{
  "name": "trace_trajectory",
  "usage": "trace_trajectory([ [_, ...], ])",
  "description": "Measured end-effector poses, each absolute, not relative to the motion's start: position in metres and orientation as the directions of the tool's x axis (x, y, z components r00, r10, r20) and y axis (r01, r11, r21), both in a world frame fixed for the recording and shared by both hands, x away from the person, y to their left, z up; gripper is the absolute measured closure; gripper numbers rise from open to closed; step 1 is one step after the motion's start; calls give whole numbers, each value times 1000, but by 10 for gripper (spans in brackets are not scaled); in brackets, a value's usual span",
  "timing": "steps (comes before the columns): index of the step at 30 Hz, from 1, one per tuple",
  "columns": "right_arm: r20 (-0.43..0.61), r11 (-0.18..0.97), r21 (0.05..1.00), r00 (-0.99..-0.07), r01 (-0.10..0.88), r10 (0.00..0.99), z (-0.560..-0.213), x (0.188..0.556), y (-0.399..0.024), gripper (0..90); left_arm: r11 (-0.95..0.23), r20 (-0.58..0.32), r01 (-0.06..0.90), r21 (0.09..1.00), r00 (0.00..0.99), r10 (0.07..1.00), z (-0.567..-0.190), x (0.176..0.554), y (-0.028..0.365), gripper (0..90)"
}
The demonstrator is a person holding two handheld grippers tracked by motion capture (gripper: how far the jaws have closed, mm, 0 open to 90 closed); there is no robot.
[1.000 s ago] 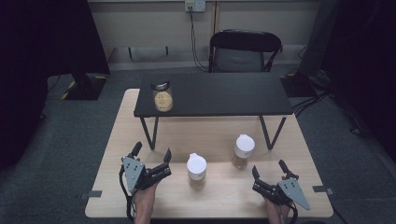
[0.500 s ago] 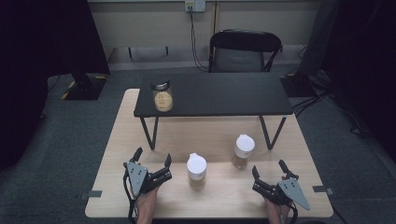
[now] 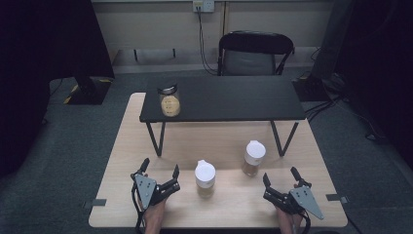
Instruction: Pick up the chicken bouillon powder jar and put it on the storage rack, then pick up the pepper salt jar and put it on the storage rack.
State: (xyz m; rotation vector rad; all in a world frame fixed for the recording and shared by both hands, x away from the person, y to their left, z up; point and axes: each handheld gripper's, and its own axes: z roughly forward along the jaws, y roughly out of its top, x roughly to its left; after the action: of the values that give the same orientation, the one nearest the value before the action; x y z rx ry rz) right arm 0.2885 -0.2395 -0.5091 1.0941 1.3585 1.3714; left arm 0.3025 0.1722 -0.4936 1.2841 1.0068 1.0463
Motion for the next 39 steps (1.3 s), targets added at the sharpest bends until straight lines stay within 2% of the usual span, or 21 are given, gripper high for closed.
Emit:
trace_trajectory([
  [10, 1, -3, 1000, -213, -8, 977, -509, 288, -239, 22, -7, 14, -30, 1000, 220, 976, -511, 303, 175, 8],
  [39, 16, -18, 1000, -203, -7, 979, -508, 289, -241, 11, 1, -1, -2, 1000, 186, 983, -511, 304, 174, 12],
])
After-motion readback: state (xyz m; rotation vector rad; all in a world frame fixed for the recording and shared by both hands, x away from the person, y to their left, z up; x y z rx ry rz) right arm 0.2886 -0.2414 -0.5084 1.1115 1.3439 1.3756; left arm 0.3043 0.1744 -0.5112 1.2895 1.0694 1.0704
